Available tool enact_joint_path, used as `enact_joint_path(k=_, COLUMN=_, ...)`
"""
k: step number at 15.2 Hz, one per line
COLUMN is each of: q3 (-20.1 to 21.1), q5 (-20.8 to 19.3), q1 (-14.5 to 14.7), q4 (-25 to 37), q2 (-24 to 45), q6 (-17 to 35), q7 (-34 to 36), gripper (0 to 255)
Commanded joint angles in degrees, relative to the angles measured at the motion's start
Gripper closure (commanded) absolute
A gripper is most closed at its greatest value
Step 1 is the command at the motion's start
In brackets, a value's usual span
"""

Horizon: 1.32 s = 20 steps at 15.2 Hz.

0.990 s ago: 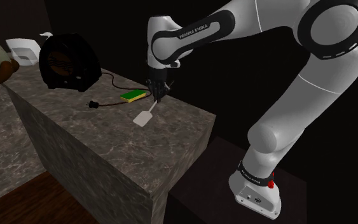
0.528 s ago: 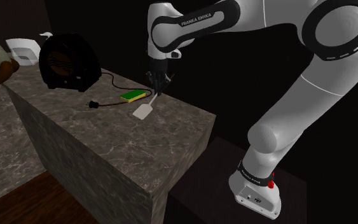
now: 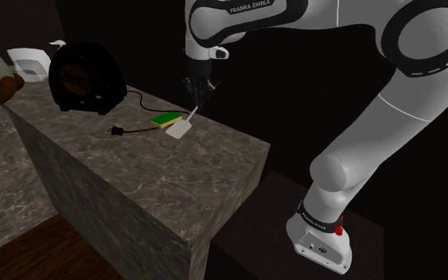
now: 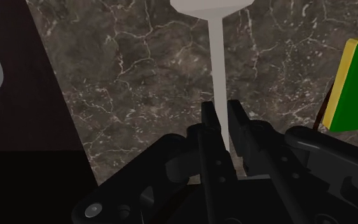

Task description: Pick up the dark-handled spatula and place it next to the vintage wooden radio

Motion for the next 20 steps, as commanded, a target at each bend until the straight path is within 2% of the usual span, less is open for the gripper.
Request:
enact_joint_path(k=1, q3=-0.11, q5=0.03, q1=-0.04, q4=1.39, q2=-0.13, q6=-1.53, q7=-0.13, gripper=255)
enact_joint_path(k=20, q3=-0.45, q5=-0.63, q1=-0.46, q4=17.20, q2=1.06, q6=-16.27, q7=-0.38, gripper=255)
